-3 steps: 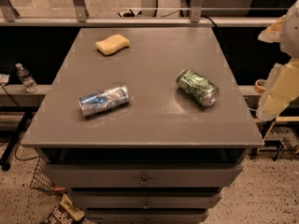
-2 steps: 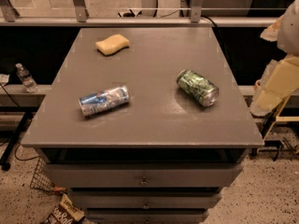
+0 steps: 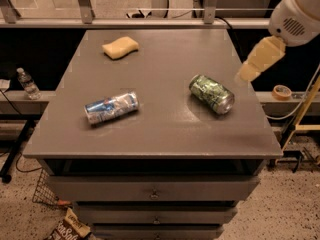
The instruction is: Place green can upright
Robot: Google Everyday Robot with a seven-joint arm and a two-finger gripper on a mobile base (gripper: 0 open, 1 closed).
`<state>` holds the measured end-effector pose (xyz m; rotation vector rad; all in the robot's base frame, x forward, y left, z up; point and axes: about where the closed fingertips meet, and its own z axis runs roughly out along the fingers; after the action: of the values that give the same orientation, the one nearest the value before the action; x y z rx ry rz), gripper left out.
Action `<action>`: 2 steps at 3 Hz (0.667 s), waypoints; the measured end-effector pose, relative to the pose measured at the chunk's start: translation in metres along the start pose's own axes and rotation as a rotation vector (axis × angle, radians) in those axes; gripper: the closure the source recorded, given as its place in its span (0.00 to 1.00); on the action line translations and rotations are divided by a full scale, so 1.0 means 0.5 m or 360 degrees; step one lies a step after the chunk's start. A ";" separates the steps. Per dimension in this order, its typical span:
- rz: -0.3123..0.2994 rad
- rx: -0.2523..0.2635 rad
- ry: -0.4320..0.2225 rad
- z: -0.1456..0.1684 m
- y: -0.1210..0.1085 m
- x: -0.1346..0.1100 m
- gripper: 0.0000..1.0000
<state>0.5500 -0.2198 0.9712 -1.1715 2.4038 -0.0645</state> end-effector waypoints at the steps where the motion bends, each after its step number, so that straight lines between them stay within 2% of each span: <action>1: 0.0255 -0.0029 -0.0077 0.089 -0.058 -0.035 0.00; 2: 0.0255 -0.0030 -0.0077 0.090 -0.058 -0.035 0.00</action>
Offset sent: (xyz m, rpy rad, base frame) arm 0.0393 0.0012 -0.0180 0.0895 0.0009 -0.0958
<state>0.5996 -0.2178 0.9450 -0.9731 2.4512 0.0367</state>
